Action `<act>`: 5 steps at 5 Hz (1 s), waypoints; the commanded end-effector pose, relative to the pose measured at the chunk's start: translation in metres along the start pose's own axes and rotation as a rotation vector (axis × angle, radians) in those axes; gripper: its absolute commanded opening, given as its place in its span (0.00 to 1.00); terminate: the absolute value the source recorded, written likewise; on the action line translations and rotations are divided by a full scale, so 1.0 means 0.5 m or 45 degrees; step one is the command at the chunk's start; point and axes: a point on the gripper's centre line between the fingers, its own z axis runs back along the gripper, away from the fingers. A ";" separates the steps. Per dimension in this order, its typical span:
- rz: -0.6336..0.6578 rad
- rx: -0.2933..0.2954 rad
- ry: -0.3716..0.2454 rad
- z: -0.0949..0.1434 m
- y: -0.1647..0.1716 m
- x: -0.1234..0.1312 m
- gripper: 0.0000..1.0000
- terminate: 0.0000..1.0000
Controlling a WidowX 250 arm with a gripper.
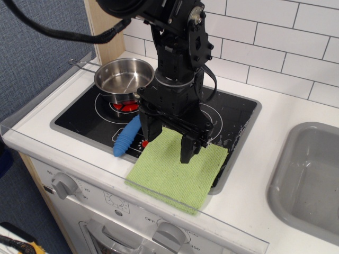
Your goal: Move the capsicum from center to right side
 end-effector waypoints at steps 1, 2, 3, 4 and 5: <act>0.000 0.000 0.000 0.000 0.000 0.000 1.00 0.00; 0.046 -0.029 -0.035 0.018 0.020 0.054 1.00 0.00; 0.092 -0.034 -0.112 0.059 0.050 0.117 1.00 0.00; 0.143 -0.040 -0.188 0.099 0.086 0.181 1.00 0.00; 0.175 0.001 -0.181 0.096 0.115 0.230 1.00 0.00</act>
